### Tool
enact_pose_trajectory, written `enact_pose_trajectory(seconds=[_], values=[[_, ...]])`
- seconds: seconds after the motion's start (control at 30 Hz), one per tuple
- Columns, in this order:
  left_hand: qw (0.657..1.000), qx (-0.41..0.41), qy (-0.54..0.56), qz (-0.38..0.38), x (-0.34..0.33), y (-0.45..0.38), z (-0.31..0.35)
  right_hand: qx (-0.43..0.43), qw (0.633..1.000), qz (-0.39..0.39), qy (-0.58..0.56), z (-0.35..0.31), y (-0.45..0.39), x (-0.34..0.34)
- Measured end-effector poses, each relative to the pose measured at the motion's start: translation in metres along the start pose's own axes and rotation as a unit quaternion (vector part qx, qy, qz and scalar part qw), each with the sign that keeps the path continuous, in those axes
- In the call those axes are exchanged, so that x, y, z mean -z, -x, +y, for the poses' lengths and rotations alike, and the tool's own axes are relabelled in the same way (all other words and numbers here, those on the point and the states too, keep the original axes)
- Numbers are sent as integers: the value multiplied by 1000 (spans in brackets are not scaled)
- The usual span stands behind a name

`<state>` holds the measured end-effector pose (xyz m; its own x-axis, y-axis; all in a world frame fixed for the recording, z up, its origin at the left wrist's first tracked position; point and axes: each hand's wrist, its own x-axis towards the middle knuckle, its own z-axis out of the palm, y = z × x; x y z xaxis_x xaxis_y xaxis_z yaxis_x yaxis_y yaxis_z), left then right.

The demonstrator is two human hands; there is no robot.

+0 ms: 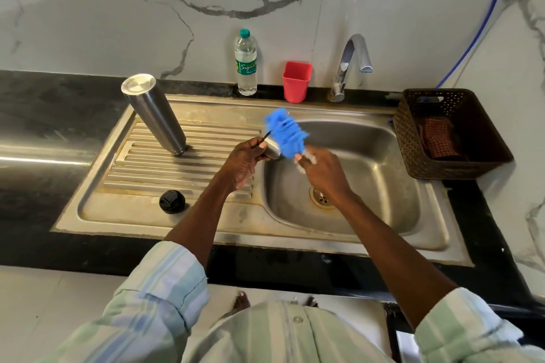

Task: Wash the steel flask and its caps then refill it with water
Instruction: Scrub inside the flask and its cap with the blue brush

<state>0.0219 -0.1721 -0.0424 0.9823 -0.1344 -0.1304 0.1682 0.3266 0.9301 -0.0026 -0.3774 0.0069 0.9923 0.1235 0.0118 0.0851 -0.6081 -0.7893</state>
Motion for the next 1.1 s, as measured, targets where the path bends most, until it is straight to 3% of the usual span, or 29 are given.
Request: enact_pose_trajectory(seconds=[0.17, 0.33, 0.47, 0.57, 0.63, 0.7, 0.83, 0.97, 1.1], values=[[994, -37, 102, 26, -7, -2, 14, -105, 980, -3, -169, 7, 3, -7], [993, -24, 93, 65, -16, -8, 13, -179, 933, 31, -311, 5, 14, -15], [966, -5, 216, 145, -33, -8, 2, -119, 964, 79, -224, -3, 21, -25], [951, 18, 226, 211, -47, -12, 2, -25, 988, 103, -113, -3, 27, -31], [950, 34, 234, 203, -55, -9, 0, -7, 993, 111, -47, -1, 22, -31], [951, 38, 236, 197, -59, -7, -2, -23, 990, 124, -62, -2, 14, -24], [954, 27, 207, 216, -52, -11, -3, 18, 996, 87, 27, 4, 13, -24], [956, 19, 202, 213, -53, -7, -4, -38, 991, 108, -63, 9, 8, -23], [954, 37, 207, 211, -49, -5, -6, 7, 998, 66, -13, 5, 15, -24]])
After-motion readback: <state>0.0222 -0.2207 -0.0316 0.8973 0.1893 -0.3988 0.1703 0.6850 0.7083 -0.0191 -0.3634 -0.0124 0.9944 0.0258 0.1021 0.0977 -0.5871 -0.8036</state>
